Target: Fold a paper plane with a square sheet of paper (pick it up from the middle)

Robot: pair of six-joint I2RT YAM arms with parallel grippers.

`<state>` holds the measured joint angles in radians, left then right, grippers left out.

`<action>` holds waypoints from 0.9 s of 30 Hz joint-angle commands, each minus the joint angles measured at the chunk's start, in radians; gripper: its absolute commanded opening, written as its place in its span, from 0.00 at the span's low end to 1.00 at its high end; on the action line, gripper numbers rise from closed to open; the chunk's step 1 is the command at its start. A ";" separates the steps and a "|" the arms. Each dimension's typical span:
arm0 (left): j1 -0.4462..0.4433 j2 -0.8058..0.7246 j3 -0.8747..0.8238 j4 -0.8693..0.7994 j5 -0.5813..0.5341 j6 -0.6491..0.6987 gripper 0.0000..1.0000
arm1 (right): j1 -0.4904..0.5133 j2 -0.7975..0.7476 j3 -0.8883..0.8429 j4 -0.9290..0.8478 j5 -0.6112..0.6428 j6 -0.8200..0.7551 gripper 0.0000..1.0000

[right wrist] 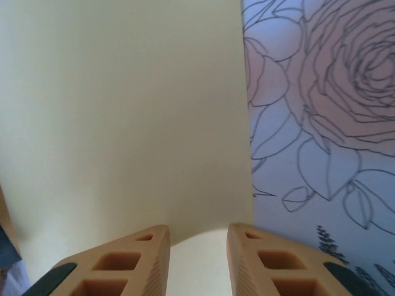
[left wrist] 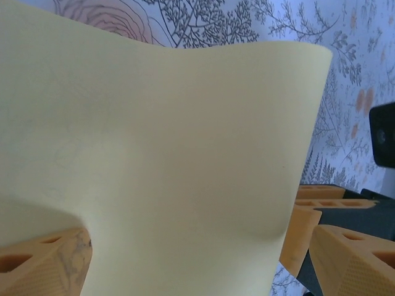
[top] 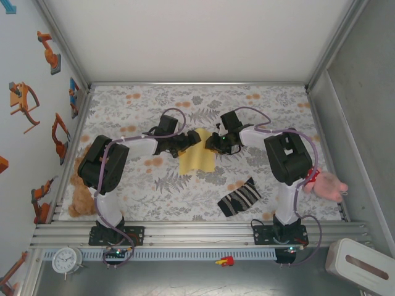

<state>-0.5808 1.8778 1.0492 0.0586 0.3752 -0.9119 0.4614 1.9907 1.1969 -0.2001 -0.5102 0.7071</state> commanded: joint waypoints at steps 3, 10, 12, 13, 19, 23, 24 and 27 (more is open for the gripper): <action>-0.019 -0.008 0.003 -0.063 -0.001 0.046 0.88 | 0.022 0.045 -0.022 0.012 -0.038 0.044 0.30; -0.022 -0.009 0.017 -0.072 -0.001 0.062 0.81 | 0.039 0.046 -0.042 0.042 -0.049 0.069 0.29; -0.022 -0.014 0.025 -0.081 -0.008 0.072 0.76 | 0.039 0.037 -0.050 0.044 -0.044 0.069 0.29; -0.022 -0.014 0.030 -0.085 -0.011 0.075 0.73 | 0.039 0.030 -0.052 0.044 -0.041 0.068 0.29; -0.021 -0.025 0.052 -0.093 -0.021 0.109 0.52 | 0.030 -0.043 -0.079 0.053 -0.009 0.063 0.29; -0.014 -0.046 0.055 -0.087 -0.009 0.137 0.42 | 0.001 -0.143 -0.141 0.110 -0.002 0.069 0.31; -0.011 -0.059 0.054 -0.086 -0.003 0.145 0.41 | -0.010 -0.180 -0.162 0.133 -0.002 0.074 0.32; -0.002 -0.105 0.052 -0.081 0.021 0.162 0.39 | -0.045 -0.265 -0.197 0.183 -0.034 0.083 0.40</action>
<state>-0.5930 1.8511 1.0801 -0.0204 0.3645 -0.7963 0.4473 1.8206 1.0149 -0.0917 -0.5335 0.7750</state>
